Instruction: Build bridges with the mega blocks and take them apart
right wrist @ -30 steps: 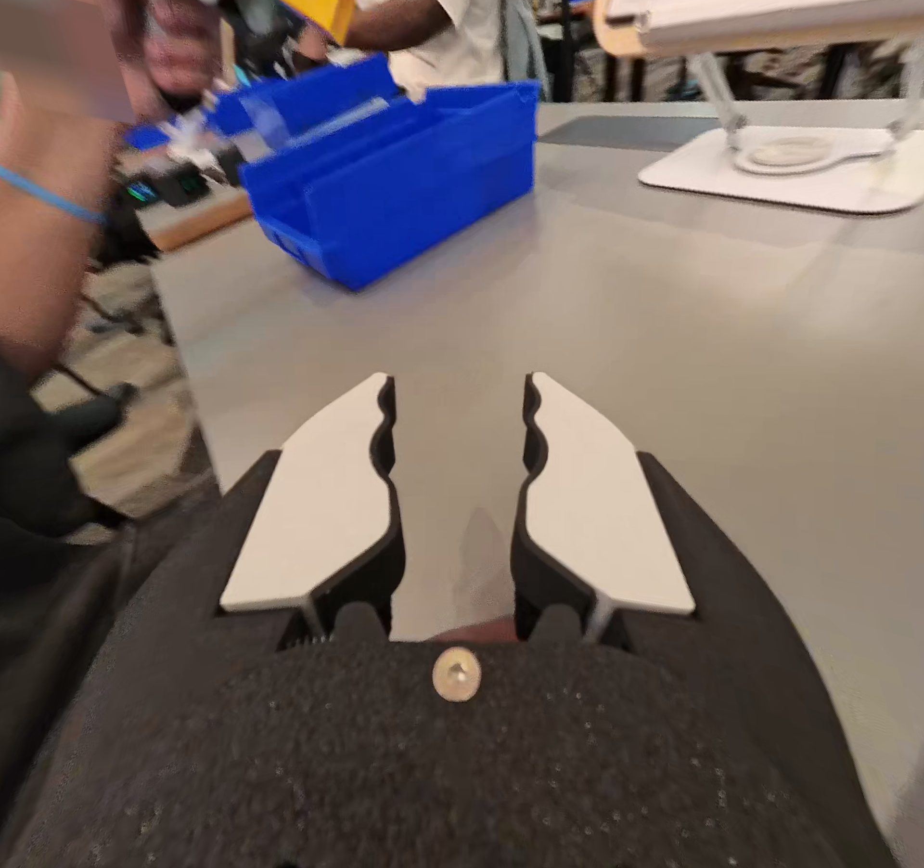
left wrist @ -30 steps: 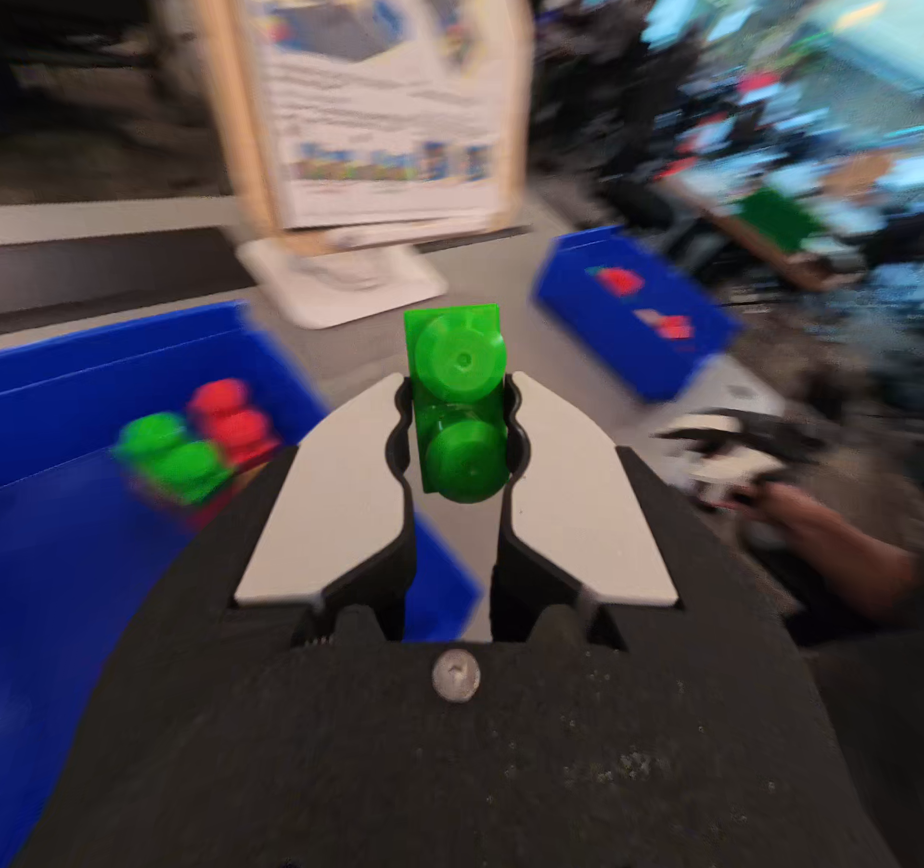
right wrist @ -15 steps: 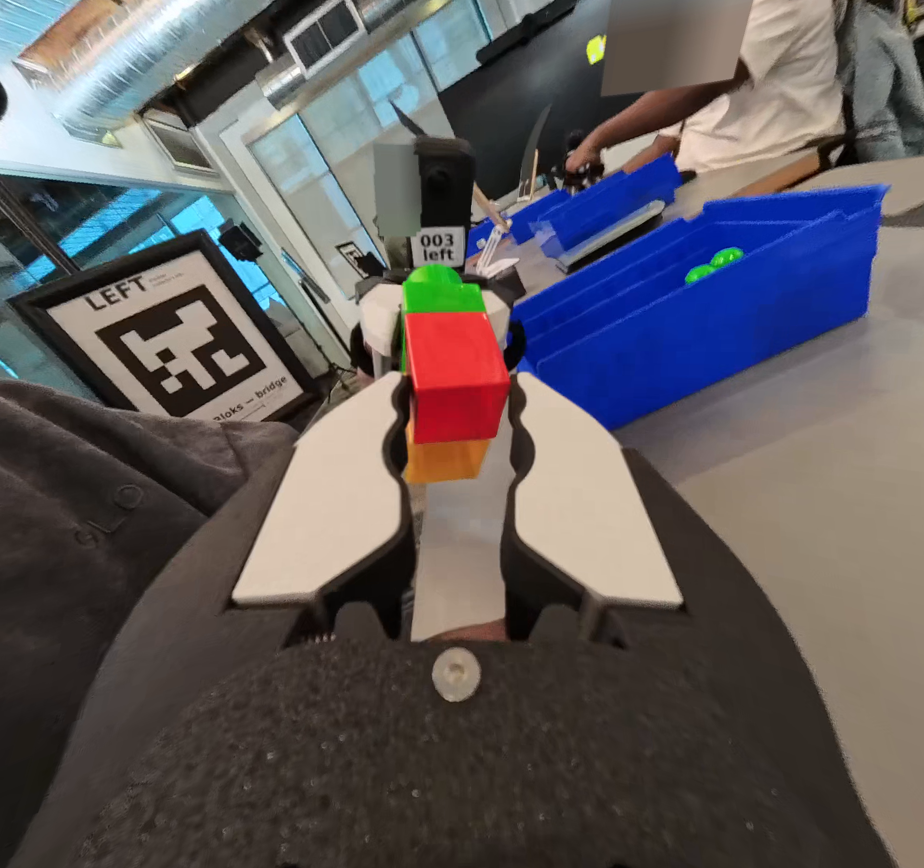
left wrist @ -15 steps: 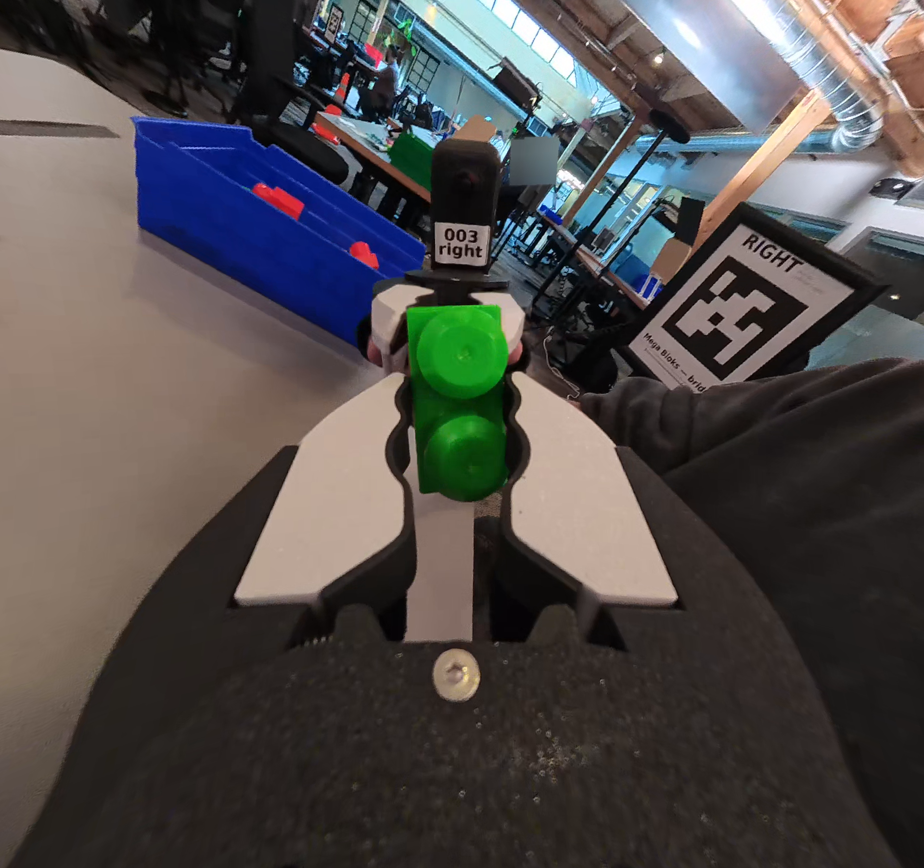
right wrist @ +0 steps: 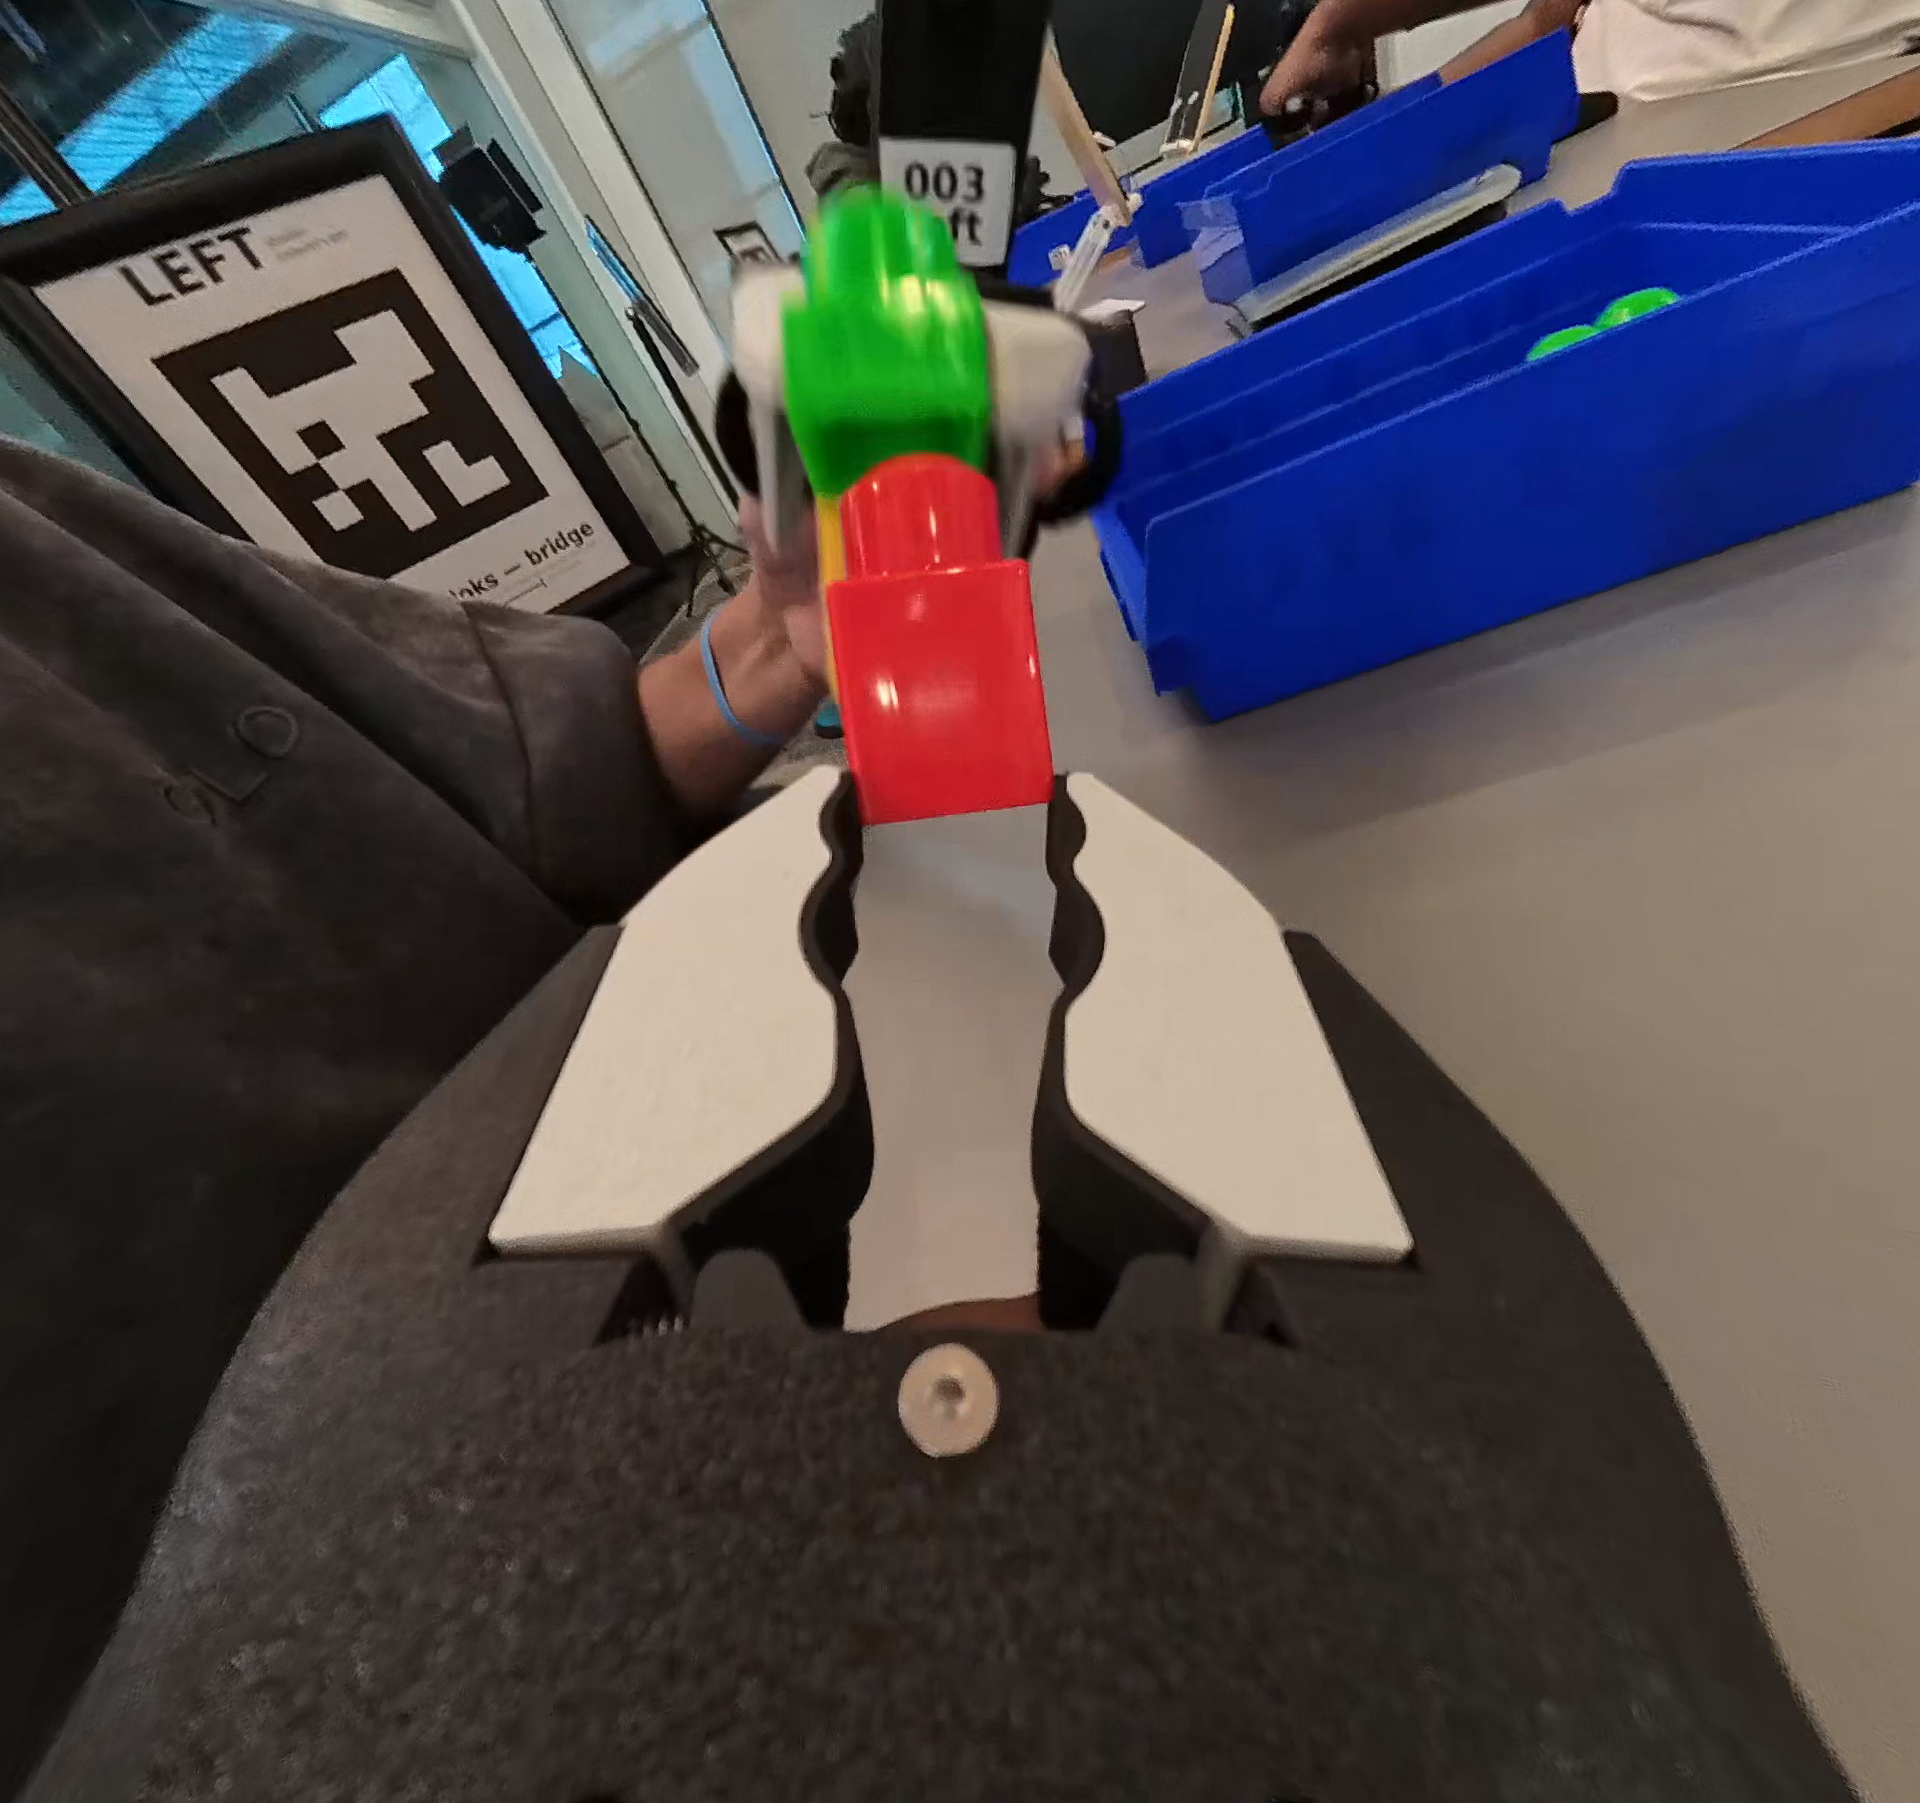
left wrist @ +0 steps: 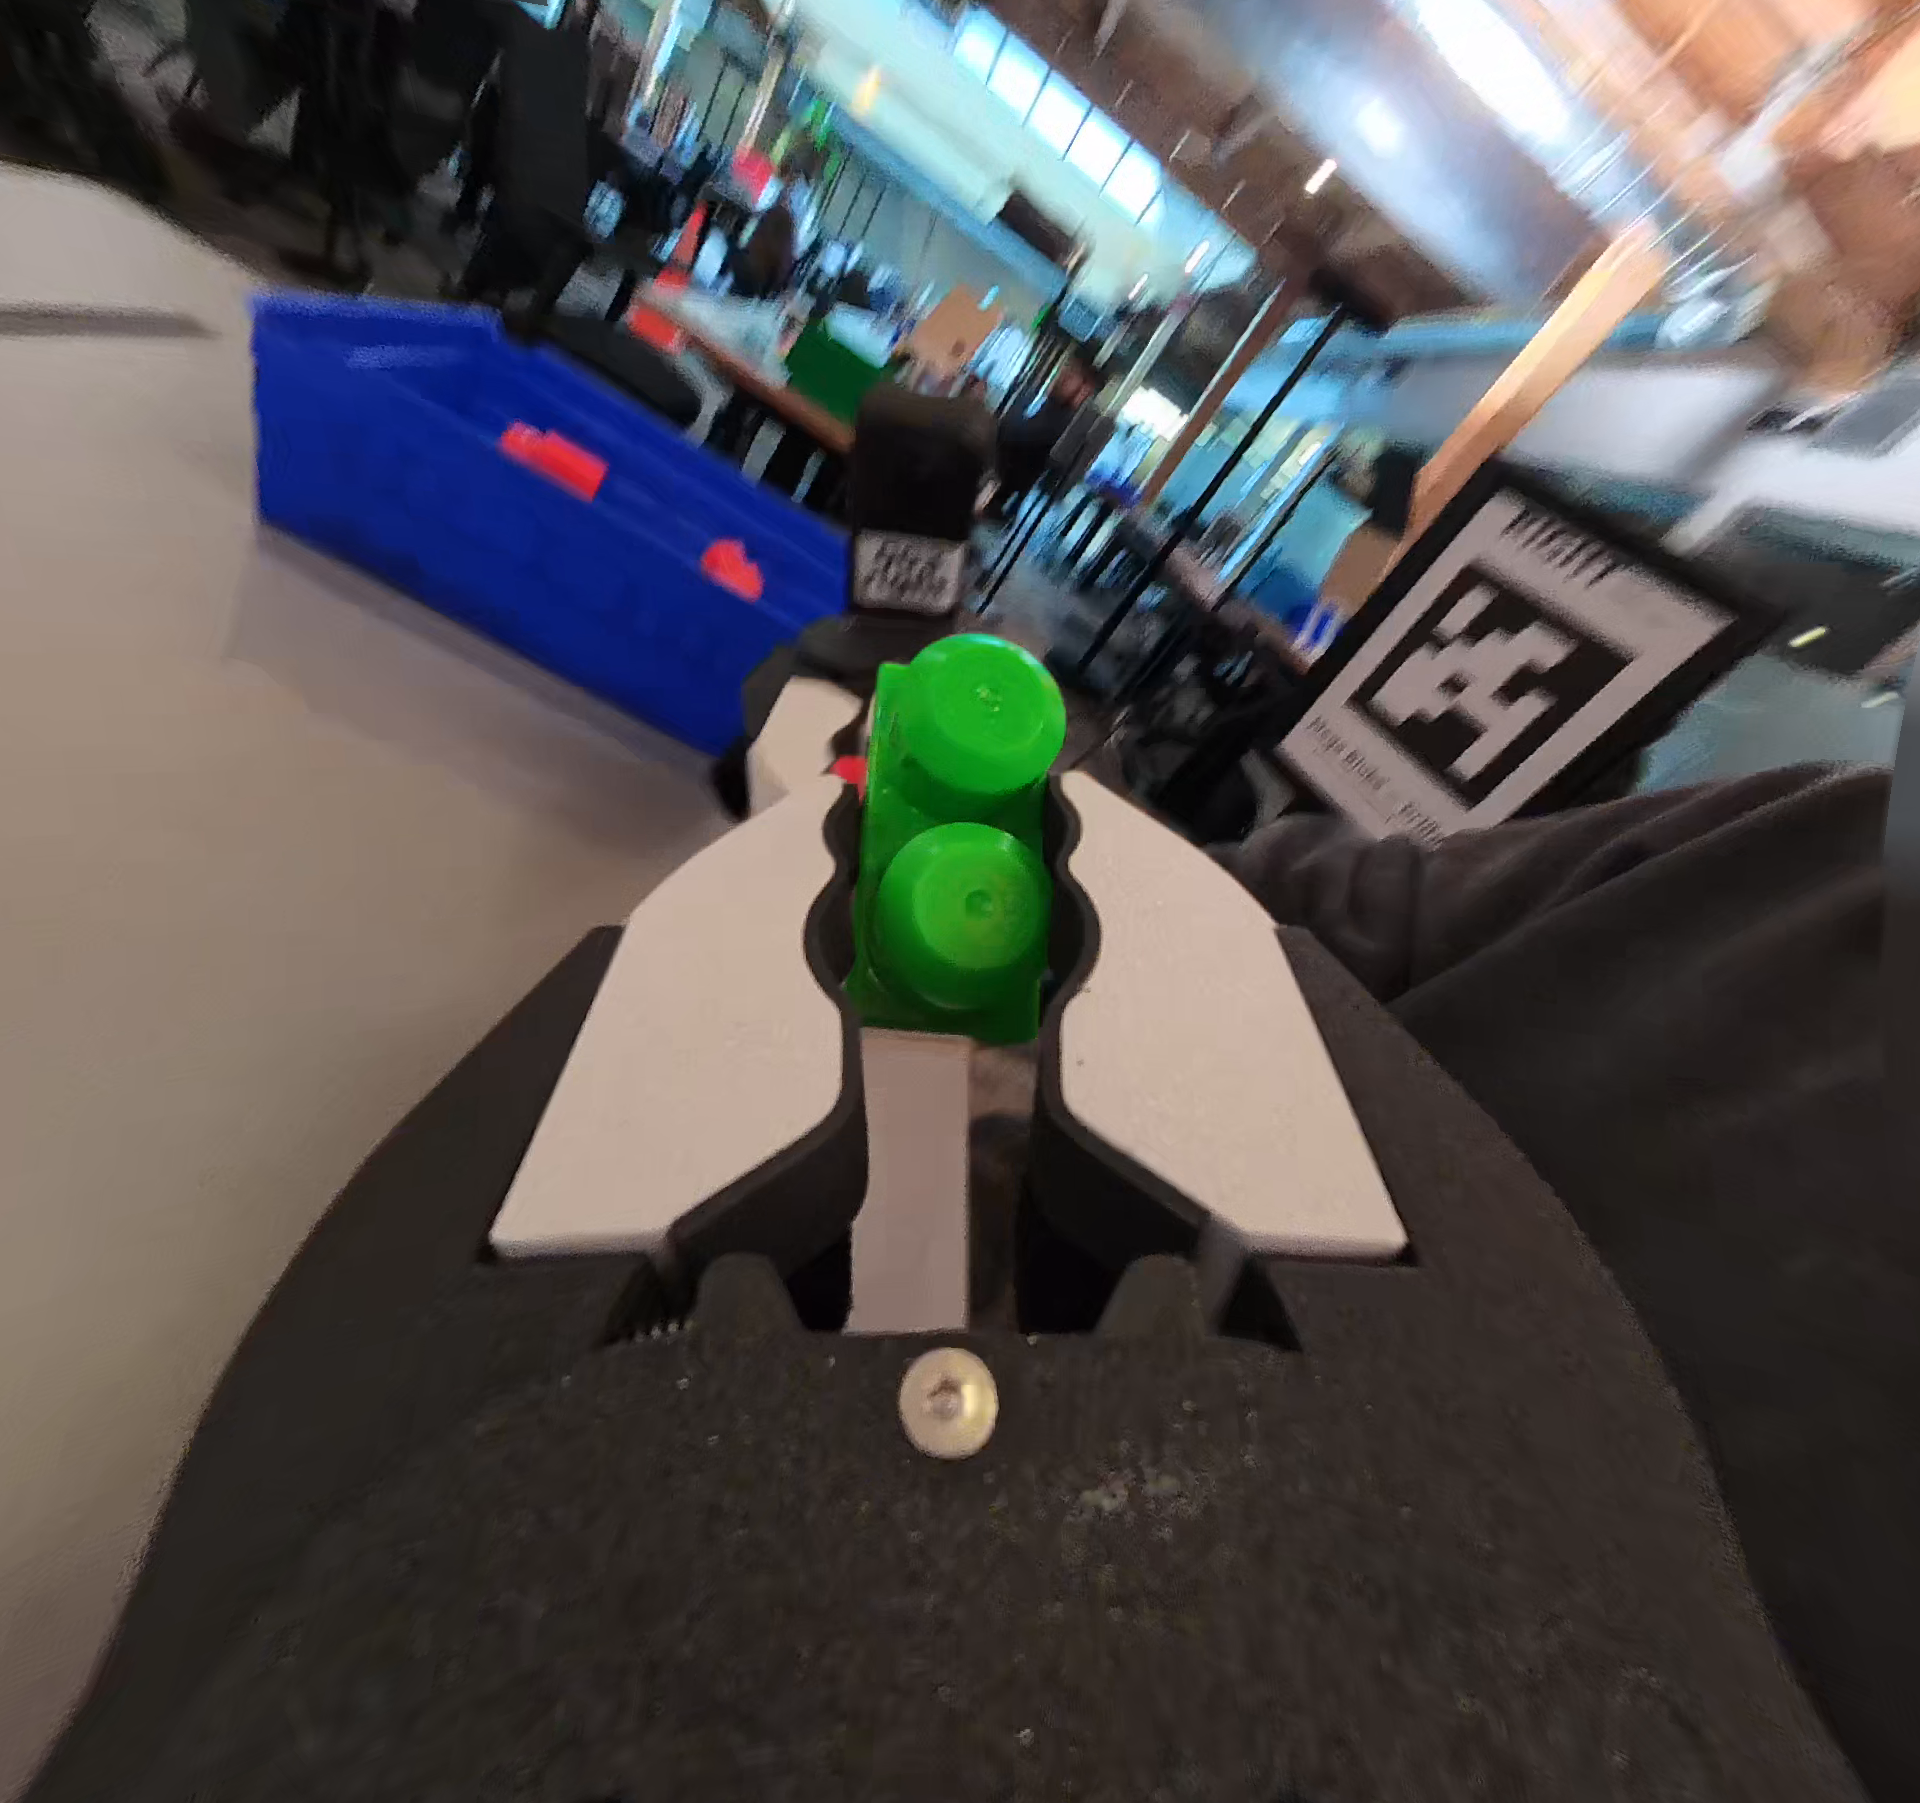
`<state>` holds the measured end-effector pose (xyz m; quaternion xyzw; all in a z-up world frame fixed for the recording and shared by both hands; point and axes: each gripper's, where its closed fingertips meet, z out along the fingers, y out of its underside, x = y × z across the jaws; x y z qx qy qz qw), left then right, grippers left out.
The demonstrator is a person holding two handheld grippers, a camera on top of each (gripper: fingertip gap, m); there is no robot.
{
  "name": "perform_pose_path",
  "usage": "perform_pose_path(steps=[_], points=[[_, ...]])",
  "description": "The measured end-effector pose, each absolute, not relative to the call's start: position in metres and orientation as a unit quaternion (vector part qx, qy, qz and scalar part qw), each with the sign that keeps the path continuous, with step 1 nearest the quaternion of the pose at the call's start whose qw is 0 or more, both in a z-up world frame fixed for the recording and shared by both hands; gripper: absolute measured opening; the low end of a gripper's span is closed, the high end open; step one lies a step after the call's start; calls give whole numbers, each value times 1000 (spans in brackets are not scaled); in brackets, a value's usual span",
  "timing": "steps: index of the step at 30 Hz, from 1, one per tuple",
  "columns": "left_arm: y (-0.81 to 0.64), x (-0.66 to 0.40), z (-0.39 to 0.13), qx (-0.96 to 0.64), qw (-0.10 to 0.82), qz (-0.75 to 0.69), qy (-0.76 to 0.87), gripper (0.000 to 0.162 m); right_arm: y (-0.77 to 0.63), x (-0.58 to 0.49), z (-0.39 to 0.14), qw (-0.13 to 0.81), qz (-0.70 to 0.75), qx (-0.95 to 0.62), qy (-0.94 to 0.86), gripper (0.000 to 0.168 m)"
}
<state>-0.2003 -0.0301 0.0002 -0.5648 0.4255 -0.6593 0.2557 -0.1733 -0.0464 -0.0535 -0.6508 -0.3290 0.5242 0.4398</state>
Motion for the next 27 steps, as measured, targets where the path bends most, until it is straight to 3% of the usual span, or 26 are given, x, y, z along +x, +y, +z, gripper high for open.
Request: perform_pose_path(steps=[4, 10, 16, 19, 23, 27], points=[[-4, -236, 39, -538, 278, -705, 369, 33, -49, -145, -76, 419, 494, -689, -325, 35], [1, -236, 24, -582, 338, -610, 418, 33, -49, -118, -53, 462, 385, -723, -339, 35], [-6, -222, 0, -620, 359, -513, 473, 33, -6, 64, 15, 567, 41, -809, -147, 35], [-11, -220, 4, -615, 355, -515, 479, 33, 8, 152, -28, 438, -22, -897, -45, 35], [-15, -220, 5, -613, 346, -521, 482, 33, 32, 194, -114, 254, -23, -966, -51, 36], [-18, -218, 1, -617, 335, -522, 485, 33, 47, 217, -139, 174, -80, -979, -69, 36]])
